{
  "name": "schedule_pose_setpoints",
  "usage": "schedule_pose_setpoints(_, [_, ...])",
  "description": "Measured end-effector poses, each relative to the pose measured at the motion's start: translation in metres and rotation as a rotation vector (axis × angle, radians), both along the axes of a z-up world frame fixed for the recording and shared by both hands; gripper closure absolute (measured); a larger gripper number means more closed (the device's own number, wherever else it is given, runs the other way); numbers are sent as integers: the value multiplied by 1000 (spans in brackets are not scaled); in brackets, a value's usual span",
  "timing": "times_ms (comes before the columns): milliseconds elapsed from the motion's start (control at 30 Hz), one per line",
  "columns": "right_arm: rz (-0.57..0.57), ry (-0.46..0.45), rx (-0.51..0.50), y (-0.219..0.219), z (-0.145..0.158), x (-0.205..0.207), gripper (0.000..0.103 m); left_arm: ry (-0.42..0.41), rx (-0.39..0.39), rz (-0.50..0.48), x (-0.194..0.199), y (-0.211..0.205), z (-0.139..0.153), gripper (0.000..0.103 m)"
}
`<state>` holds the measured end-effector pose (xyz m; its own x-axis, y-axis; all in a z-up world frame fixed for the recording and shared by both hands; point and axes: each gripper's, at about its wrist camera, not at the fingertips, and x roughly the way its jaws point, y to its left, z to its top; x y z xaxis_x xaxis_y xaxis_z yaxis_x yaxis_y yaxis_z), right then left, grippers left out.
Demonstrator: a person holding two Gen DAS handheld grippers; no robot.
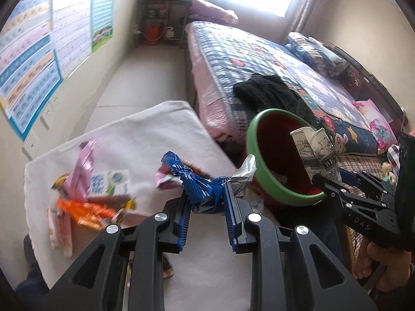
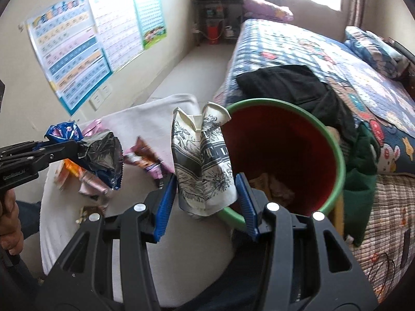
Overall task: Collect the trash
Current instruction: 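Carry the blue wrapper and paper cup over the red bucket and release both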
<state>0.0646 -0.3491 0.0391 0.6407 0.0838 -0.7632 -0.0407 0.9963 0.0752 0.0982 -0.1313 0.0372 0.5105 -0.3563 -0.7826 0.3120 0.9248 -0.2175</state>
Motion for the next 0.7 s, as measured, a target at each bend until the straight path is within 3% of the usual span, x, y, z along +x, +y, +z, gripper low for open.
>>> schedule_pose_setpoints(700, [-157,-16,-8,-90,2,13,57,-29,-42,-195,45,-125,25,81])
